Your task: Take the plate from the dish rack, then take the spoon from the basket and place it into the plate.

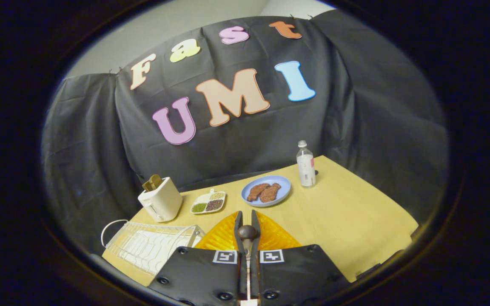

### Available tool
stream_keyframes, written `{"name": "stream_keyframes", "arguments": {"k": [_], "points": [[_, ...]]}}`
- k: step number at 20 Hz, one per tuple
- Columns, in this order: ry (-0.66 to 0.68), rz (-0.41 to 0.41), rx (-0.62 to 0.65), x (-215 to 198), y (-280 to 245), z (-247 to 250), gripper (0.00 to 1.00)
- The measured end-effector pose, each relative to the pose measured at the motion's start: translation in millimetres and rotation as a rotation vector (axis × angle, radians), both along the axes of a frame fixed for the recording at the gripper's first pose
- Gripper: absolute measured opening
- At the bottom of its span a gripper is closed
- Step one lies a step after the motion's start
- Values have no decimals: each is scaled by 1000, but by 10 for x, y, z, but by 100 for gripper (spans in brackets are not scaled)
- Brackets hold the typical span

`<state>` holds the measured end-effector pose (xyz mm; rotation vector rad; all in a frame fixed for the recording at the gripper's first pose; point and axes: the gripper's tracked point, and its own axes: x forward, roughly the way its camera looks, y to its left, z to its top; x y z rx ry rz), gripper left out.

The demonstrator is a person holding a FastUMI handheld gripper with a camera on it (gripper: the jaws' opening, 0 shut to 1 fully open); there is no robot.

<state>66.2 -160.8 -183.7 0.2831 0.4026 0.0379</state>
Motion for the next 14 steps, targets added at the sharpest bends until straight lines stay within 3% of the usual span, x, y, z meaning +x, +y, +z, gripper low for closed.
{"name": "stream_keyframes", "arguments": {"k": [6, 14], "points": [[9, -2, -32, -299, -3, 142, 5], [106, -7, -73, -616, -13, -267, 5]]}}
